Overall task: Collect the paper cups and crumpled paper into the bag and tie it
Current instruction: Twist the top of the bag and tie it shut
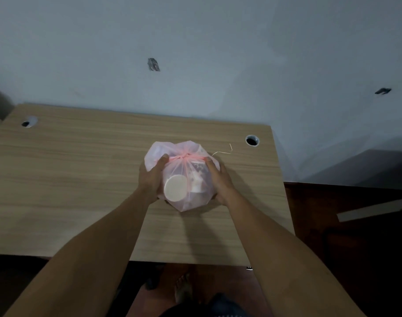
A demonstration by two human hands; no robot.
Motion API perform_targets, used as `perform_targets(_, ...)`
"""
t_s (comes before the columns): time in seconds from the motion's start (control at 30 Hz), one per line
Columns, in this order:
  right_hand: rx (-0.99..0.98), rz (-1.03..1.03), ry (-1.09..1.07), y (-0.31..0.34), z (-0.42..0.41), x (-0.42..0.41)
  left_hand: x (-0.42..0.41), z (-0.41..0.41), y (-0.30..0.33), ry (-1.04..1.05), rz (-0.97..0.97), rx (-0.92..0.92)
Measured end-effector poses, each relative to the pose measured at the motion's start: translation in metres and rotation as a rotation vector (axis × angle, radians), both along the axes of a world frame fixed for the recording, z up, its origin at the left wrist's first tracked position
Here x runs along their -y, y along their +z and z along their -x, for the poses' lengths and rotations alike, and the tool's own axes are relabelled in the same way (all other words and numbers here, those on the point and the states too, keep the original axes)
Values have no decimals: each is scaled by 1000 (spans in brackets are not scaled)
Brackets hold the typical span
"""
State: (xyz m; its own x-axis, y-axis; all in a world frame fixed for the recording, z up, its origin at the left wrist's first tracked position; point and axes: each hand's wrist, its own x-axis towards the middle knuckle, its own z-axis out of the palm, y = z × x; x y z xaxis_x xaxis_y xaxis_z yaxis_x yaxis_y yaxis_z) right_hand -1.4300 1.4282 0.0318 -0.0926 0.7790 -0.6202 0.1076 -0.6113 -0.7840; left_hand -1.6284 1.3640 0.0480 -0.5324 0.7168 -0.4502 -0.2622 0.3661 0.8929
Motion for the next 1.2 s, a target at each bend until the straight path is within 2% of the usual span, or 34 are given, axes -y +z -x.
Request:
perform_targets(0.3,96,-310,67,20,-6,10,25,-15,28,67,-85,-43)
perform_targets(0.47,147,-391,156,37,11,21,54,-9,54,136,-148,-89)
perform_targets(0.57,106,-455,201,54,29,31,77,5,72,205,-166,-96)
perform_targets(0.7,71,-483,265,78,74,43,103,36,96,277,-248,-135)
perform_targets(0.87,4,-506,347,101,139,66,143,93,113,351,-222,-164)
perform_targets(1.2,-88,-594,576,154,326,184,288,255,152,575,-229,-201)
